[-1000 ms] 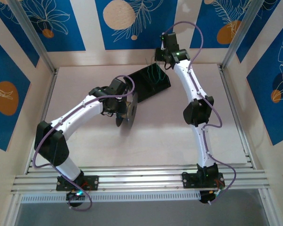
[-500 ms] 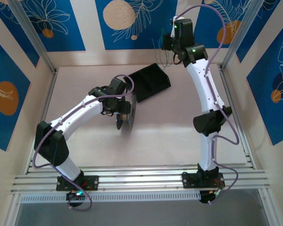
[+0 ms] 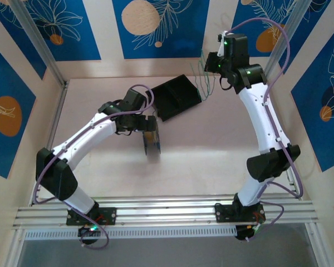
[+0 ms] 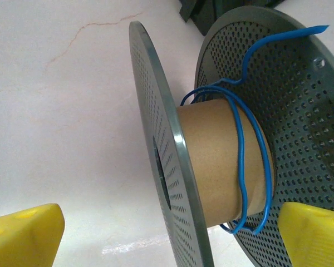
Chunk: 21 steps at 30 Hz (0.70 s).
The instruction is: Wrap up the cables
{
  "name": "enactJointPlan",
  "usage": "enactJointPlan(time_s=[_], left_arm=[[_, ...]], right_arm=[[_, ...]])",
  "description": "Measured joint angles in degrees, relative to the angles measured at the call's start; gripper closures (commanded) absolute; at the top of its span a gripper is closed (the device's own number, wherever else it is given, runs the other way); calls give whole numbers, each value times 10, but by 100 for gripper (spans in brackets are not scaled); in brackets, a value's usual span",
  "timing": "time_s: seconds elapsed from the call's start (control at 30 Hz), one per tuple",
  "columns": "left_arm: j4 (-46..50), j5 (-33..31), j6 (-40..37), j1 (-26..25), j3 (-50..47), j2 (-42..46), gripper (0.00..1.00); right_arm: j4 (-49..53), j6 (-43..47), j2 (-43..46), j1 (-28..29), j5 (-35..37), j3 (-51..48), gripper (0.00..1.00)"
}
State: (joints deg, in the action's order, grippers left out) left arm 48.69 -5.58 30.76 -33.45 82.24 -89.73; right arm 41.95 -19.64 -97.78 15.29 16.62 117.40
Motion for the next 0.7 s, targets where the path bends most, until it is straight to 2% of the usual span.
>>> enactJointPlan(time_s=[0.3,0.47,0.57,0.7], left_arm=[[10,-9,0,1,9,31,8],[30,-15,2,1,19,65,16],[35,-6,1,1,50,77,22],[36,35,-3,-3,130,73,22]], right_arm=[[-9,-15,27,-7,-20,-52,100],[-8,-20,50,-8,-32,-80,100],[-6,-27,72,-11,-43,-92,100],[-6,-39,114,-20,-64,-113,100]])
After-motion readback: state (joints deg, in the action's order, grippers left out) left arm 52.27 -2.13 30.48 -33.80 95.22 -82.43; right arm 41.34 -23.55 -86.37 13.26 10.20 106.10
